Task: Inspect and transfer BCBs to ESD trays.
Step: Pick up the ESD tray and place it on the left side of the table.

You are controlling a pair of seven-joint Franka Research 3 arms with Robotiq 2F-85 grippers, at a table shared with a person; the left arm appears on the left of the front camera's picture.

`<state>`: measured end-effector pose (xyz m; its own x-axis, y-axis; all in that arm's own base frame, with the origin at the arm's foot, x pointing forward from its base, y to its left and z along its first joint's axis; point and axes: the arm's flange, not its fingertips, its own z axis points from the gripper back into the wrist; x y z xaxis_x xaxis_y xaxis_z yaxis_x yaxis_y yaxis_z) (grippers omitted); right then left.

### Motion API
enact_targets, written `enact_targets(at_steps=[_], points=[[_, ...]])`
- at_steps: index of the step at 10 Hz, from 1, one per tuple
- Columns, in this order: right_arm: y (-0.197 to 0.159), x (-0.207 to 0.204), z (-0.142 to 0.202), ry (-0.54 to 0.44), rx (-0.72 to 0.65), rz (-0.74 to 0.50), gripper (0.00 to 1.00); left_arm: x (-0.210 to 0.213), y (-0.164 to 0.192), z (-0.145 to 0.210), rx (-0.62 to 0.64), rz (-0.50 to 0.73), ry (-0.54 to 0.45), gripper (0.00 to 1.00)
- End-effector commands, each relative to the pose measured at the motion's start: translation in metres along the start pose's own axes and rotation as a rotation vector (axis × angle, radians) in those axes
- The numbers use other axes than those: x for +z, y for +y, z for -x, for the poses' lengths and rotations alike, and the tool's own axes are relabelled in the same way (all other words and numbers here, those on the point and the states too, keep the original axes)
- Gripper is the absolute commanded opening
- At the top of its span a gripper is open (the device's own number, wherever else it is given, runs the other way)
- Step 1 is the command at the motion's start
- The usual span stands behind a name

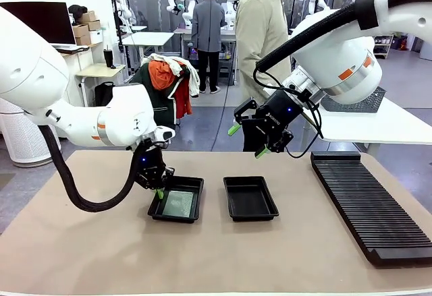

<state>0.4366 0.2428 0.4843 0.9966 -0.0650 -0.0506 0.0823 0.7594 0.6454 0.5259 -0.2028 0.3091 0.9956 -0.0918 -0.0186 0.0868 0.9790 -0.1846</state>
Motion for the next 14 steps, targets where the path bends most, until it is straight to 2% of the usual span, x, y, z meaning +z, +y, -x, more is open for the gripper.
enact_targets(at_steps=[1, 6, 8, 11, 14], points=[[0.001, 0.0, -0.003, -0.001, 0.0, 0.017, 1.0, 0.006, 0.02, 0.008, -0.016, 0.084, -0.03, 0.03], [0.001, 0.0, -0.003, -0.001, 0.0, 0.017, 1.0, 0.011, 0.049, 0.008, -0.032, 0.193, -0.048, 0.03], [0.001, 0.0, -0.003, -0.001, 0.0, 0.017, 1.0, 0.031, 0.065, 0.022, -0.025, 0.185, -0.102, 0.03], [0.001, 0.0, -0.003, -0.001, 0.0, 0.017, 1.0, 0.062, 0.105, 0.039, -0.004, 0.132, -0.157, 0.03], [0.001, 0.0, -0.003, -0.001, 0.0, 0.017, 1.0, 0.084, 0.166, 0.052, 0.008, 0.108, -0.183, 0.03]])
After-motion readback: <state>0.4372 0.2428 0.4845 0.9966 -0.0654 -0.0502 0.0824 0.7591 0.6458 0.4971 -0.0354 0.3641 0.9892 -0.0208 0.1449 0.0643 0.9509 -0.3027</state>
